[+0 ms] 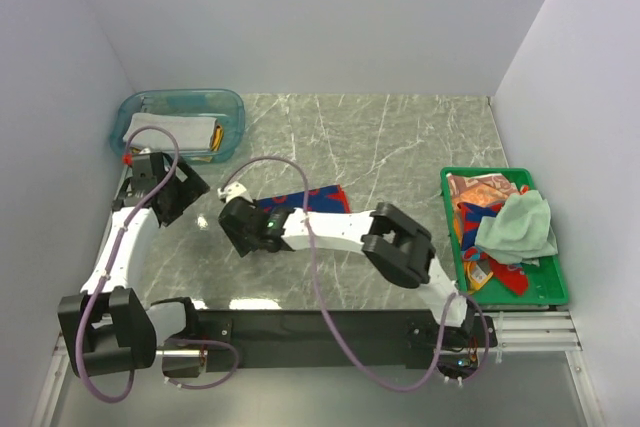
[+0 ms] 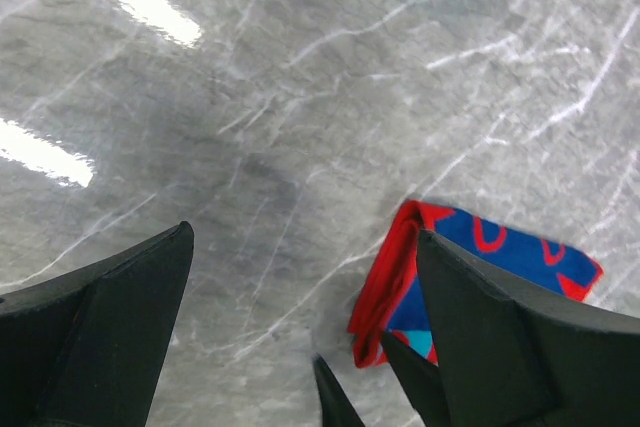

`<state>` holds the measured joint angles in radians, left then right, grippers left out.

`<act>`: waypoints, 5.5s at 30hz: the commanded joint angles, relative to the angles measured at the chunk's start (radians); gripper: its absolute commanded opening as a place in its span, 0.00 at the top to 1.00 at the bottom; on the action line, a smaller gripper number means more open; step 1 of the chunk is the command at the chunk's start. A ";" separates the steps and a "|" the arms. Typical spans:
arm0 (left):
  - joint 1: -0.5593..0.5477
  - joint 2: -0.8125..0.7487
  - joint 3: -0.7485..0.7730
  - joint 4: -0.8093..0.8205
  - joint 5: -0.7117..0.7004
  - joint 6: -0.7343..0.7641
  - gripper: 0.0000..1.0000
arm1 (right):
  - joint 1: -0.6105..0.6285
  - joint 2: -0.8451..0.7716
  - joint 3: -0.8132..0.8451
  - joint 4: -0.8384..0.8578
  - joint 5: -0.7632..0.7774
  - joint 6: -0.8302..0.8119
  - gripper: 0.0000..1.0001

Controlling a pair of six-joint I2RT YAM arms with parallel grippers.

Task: Fold and stack the towels
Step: Neatly place the folded towel into the bin

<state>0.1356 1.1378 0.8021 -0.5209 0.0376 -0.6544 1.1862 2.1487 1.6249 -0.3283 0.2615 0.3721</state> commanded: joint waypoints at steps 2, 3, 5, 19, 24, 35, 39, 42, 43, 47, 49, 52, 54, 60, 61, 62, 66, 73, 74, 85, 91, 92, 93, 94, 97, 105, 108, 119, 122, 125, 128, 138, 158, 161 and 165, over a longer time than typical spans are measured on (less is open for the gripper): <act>0.025 -0.035 -0.009 0.038 0.090 0.032 0.00 | 0.019 0.088 0.134 -0.170 0.136 -0.001 0.38; 0.027 -0.036 -0.011 0.038 0.093 0.033 0.00 | 0.026 0.112 0.159 -0.181 0.148 -0.001 0.38; 0.030 -0.044 -0.011 0.036 0.090 0.033 0.01 | 0.030 0.134 0.174 -0.205 0.183 0.004 0.40; 0.041 -0.061 -0.020 0.045 0.104 0.033 0.02 | 0.058 0.085 0.162 -0.215 0.305 0.017 0.43; 0.042 -0.055 -0.021 0.047 0.113 0.033 0.02 | 0.059 0.126 0.184 -0.226 0.274 0.028 0.44; 0.044 -0.056 -0.023 0.047 0.111 0.035 0.02 | 0.046 0.226 0.181 -0.258 0.255 0.060 0.54; 0.042 -0.050 -0.027 0.051 0.117 0.035 0.02 | 0.030 0.211 0.132 -0.250 0.240 0.079 0.73; 0.042 -0.043 -0.032 0.056 0.131 0.035 0.02 | 0.010 0.174 0.073 -0.210 0.210 0.082 0.86; 0.044 -0.038 -0.034 0.064 0.134 0.035 0.02 | 0.003 0.165 0.063 -0.197 0.206 0.082 0.90; 0.041 -0.004 -0.049 0.090 0.220 0.021 0.01 | -0.019 0.068 -0.050 -0.093 0.180 0.064 1.00; 0.035 0.014 -0.079 0.110 0.296 -0.010 0.01 | -0.034 0.005 -0.132 0.048 0.110 0.054 1.00; 0.003 0.023 -0.127 0.171 0.363 -0.069 0.01 | -0.069 -0.154 -0.325 0.223 0.006 0.068 1.00; -0.053 0.028 -0.165 0.231 0.364 -0.129 0.00 | -0.094 -0.205 -0.382 0.294 -0.031 0.071 1.00; -0.234 0.112 -0.260 0.468 0.340 -0.310 0.01 | -0.126 -0.291 -0.493 0.443 -0.117 0.096 1.00; -0.255 0.126 -0.267 0.496 0.338 -0.330 0.01 | -0.126 -0.297 -0.510 0.463 -0.132 0.099 1.00; -0.298 0.138 -0.271 0.513 0.335 -0.346 0.01 | -0.131 -0.300 -0.513 0.468 -0.136 0.102 1.00; -0.384 0.207 -0.274 0.611 0.279 -0.425 0.01 | -0.148 -0.311 -0.539 0.503 -0.166 0.131 1.00; -0.453 0.290 -0.294 0.631 0.168 -0.493 0.01 | -0.163 -0.335 -0.579 0.554 -0.179 0.152 1.00; -0.459 0.296 -0.317 0.647 0.157 -0.507 0.01 | -0.163 -0.339 -0.580 0.558 -0.179 0.159 1.00; -0.524 0.362 -0.449 0.792 0.088 -0.657 0.17 | -0.189 -0.400 -0.665 0.669 -0.163 0.238 1.00; -0.524 0.355 -0.435 0.779 0.059 -0.645 0.57 | -0.191 -0.391 -0.669 0.673 -0.156 0.240 1.00; -0.525 0.353 -0.429 0.777 0.058 -0.636 0.64 | -0.191 -0.389 -0.669 0.672 -0.153 0.238 1.00; -0.525 0.349 -0.425 0.773 0.053 -0.630 0.81 | -0.191 -0.389 -0.671 0.672 -0.151 0.237 1.00; -0.525 0.347 -0.420 0.757 0.050 -0.623 0.87 | -0.192 -0.388 -0.671 0.673 -0.151 0.237 1.00; -0.524 0.333 -0.388 0.720 0.044 -0.587 0.99 | -0.192 -0.391 -0.669 0.660 -0.136 0.234 0.83; -0.505 0.410 -0.097 0.425 -0.002 -0.337 0.99 | -0.226 -0.502 -0.694 0.545 -0.090 0.159 0.22; -0.485 0.483 0.066 0.296 -0.034 -0.236 0.99 | -0.279 -0.587 -0.764 0.529 -0.096 0.121 0.14; -0.309 0.775 0.702 -0.065 -0.034 0.122 0.99 | -0.326 -0.721 -0.893 0.506 0.047 -0.054 0.00; -0.271 0.842 0.900 -0.173 -0.035 0.192 0.99 | -0.326 -0.696 -0.892 0.520 0.024 -0.081 0.00; -0.232 0.887 1.089 -0.255 -0.079 0.245 0.99 | -0.324 -0.681 -0.878 0.521 0.015 -0.093 0.02; -0.192 0.931 1.218 -0.332 -0.102 0.295 0.99 | -0.326 -0.671 -0.876 0.528 0.019 -0.099 0.04; -0.061 1.016 1.321 -0.381 -0.180 0.394 0.99 | -0.324 -0.664 -0.881 0.543 0.025 -0.101 0.07; 0.015 1.082 1.436 -0.263 -0.269 0.415 0.99 | -0.316 -0.648 -0.899 0.564 0.058 -0.087 0.08; 0.027 1.083 1.430 -0.246 -0.280 0.424 0.99 | -0.318 -0.645 -0.896 0.563 0.056 -0.087 0.08; 0.033 1.094 1.442 -0.263 -0.310 0.464 0.99 | -0.316 -0.638 -0.892 0.558 0.056 -0.087 0.08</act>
<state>0.1635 2.2307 2.1925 -0.8112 -0.2352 -0.2207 0.8616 1.5024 0.7124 0.2085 0.2924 0.2871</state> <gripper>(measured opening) 0.052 0.921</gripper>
